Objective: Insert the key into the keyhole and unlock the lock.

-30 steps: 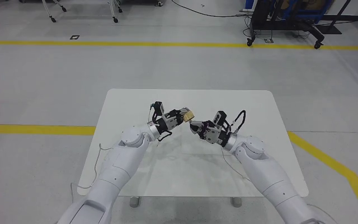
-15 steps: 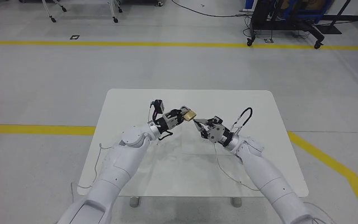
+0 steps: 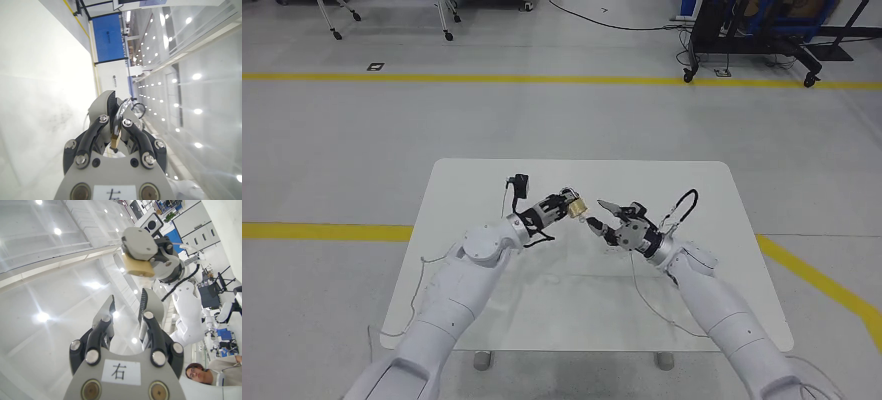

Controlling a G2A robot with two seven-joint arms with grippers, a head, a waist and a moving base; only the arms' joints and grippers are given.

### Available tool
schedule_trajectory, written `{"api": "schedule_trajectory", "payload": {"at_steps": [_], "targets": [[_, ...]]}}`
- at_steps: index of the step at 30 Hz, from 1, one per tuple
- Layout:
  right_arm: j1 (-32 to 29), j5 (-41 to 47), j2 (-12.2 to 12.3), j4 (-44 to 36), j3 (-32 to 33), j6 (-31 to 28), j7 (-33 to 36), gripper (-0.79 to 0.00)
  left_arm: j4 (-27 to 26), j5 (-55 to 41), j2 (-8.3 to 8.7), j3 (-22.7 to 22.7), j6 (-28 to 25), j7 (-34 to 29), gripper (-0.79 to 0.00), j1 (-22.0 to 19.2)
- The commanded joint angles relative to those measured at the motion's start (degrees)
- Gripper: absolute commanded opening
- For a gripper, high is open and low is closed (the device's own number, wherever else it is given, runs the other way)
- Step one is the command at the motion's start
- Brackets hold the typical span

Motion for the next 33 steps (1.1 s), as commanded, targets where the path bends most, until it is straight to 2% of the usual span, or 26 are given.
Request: {"api": "schedule_trajectory", "payload": {"at_steps": [1, 7, 10, 12, 16, 20, 25, 26, 27, 28, 29, 33], "targets": [[-0.3, -2.4, 0.6, 0.0, 2.1, -2.4, -0.8, 0.0, -0.4, 3.0, 0.02, 0.6, 1.6, 1.0, -0.785, 0.0], [-2.2, -13.7, 3.5, -2.7, 10.4, -9.6, -6.9, 0.0, 0.6, 7.5, -0.11, 2.3, 6.7, 1.3, -0.785, -1.1], [-5.1, -17.7, 4.9, -7.4, 16.2, -11.6, -11.3, 0.0, 1.8, 13.6, -0.8, 6.1, 11.5, 1.1, -0.785, -3.0], [-5.1, -17.7, 4.9, -7.4, 16.2, -11.6, -11.3, 0.0, 2.4, 15.2, -1.42, 8.1, 13.1, 1.1, -0.785, -3.9], [-5.1, -17.7, 4.9, -7.4, 16.2, -11.6, -11.3, 0.0, 5.2, 17.1, -3.34, 12.7, 15.5, -0.2, -0.785, -6.6], [-5.1, -17.7, 4.9, -7.4, 16.2, -11.6, -11.3, 0.0, 10.2, 18.3, -5.88, 17.1, 16.9, -1.5, -0.785, -10.5], [-5.1, -17.7, 4.9, -7.4, 16.2, -11.6, -11.3, 0.0, 15.6, 18.5, -8.43, 20.1, 16.6, -1.9, -0.773, -13.4], [-5.1, -17.7, 4.9, -7.4, 16.2, -11.6, -11.3, 0.0, 16.6, 18.5, -8.8, 20.5, 16.6, -1.8, -0.536, -13.8], [-5.1, -17.7, 4.9, -7.4, 16.2, -11.6, -11.3, 0.0, 17.3, 18.4, -9.09, 20.6, 16.3, -1.8, -0.425, -14.1], [-5.1, -17.7, 4.9, -7.4, 16.2, -11.6, -11.3, 0.0, 18.0, 18.2, -9.31, 20.6, 15.9, -1.9, -0.179, -14.3], [-5.1, -17.7, 4.9, -7.4, 16.2, -11.6, -11.3, 0.0, 18.6, 17.8, -9.46, 20.4, 15.5, -2.0, 0.0, -14.6], [-5.1, -17.7, 4.9, -7.4, 16.2, -11.6, -11.3, 0.0, 20.0, 15.5, -9.33, 18.6, 13.4, -1.7, 0.0, -15.0]]}}
